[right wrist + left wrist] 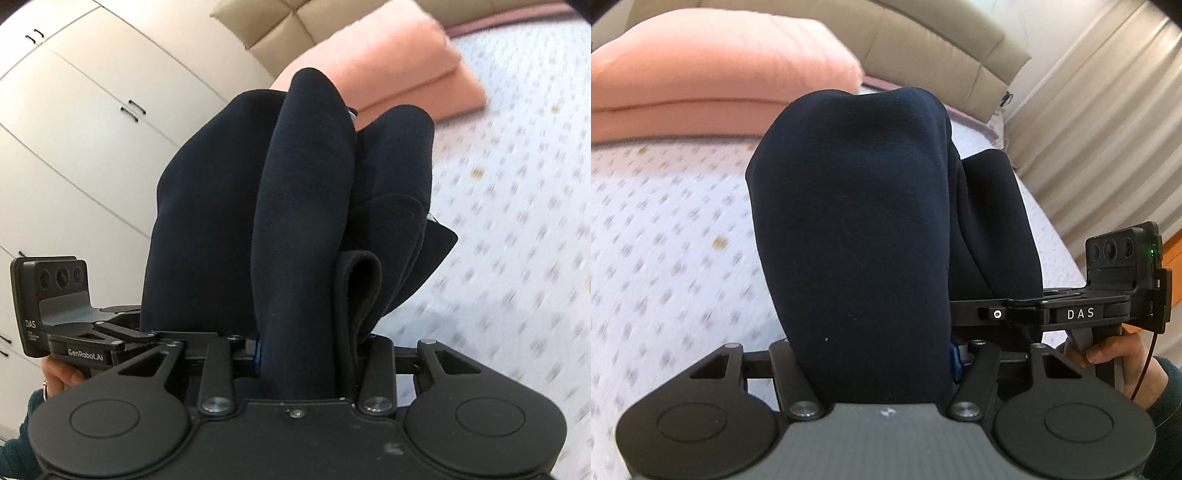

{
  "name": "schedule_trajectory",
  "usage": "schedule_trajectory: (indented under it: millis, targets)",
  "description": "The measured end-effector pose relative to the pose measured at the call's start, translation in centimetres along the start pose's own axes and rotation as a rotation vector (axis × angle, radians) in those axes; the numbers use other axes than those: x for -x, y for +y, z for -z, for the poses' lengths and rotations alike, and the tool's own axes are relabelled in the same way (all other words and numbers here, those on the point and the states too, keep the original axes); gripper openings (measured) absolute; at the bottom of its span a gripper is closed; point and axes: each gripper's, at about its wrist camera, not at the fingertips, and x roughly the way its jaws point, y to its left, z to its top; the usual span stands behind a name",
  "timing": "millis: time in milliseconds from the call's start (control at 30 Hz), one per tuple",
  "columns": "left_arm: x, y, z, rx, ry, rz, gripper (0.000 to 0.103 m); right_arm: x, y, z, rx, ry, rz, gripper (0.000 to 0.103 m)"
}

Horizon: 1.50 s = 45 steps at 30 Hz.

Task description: Fold large clothes

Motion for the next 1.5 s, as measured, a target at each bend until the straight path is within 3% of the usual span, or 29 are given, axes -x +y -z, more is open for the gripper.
schedule_trajectory:
  millis: [167, 267, 367, 433, 467, 567, 700, 833, 933, 967, 1100, 1167, 1267, 1333, 1500]
  targets:
    - [-0.9, 4.0, 1.5, 0.117, 0.028, -0.013, 0.066, -3.1, -1.0, 1.3, -0.056, 0.068, -0.007, 0.045]
    - [-4.2, 5.7, 1.5, 0.176, 0.038, -0.043, 0.067, -5.6, -2.4, 0.9, -0.019, 0.068, 0.074, 0.047]
    - [-6.6, 7.7, 2.7, 0.208, 0.044, -0.114, 0.071, -8.0, -3.5, 1.3, 0.085, 0.066, 0.232, 0.055]
    - [-7.3, 8.0, 3.3, 0.168, 0.026, -0.200, 0.075, -8.9, -4.5, 1.9, 0.167, 0.040, 0.319, 0.059]
    - [-7.4, 7.8, 3.7, 0.136, 0.023, -0.219, 0.078, -8.9, -5.3, 2.2, 0.177, 0.025, 0.314, 0.067]
    - [-6.3, 8.2, 4.5, 0.068, 0.034, -0.197, 0.085, -8.4, -7.6, 2.7, 0.122, -0.007, 0.283, 0.081]
    - [-4.3, 9.1, 6.4, 0.088, 0.024, -0.173, 0.089, -6.8, -9.3, 3.7, -0.003, -0.049, 0.270, 0.086]
    - [-4.1, 10.0, 7.3, 0.146, 0.020, -0.196, 0.098, -3.8, -7.4, 3.9, -0.036, -0.162, 0.352, 0.089]
    - [-4.3, 9.5, 7.7, 0.149, 0.010, -0.214, 0.100, -0.9, -4.8, 4.6, 0.040, -0.252, 0.359, 0.092]
    - [-4.3, 9.3, 7.6, 0.147, 0.010, -0.217, 0.100, -0.6, -3.7, 5.1, 0.074, -0.257, 0.350, 0.099]
    - [-4.0, 8.4, 7.8, 0.115, 0.004, -0.259, 0.100, -2.7, -0.1, 6.6, 0.245, -0.144, 0.337, 0.102]
    - [-3.6, 8.2, 8.2, 0.111, -0.002, -0.273, 0.100, -4.1, 0.3, 7.9, 0.267, -0.095, 0.348, 0.102]
    - [-2.5, 8.2, 9.1, 0.100, 0.000, -0.255, 0.100, -5.3, -1.4, 8.8, 0.196, -0.068, 0.385, 0.102]
    - [-2.3, 8.0, 9.5, 0.058, 0.066, -0.163, 0.100, -5.9, -4.0, 9.2, 0.157, -0.048, 0.446, 0.103]
    - [-3.7, 8.6, 11.3, 0.064, 0.133, -0.122, 0.103, -5.4, -8.7, 9.6, 0.029, -0.029, 0.353, 0.103]
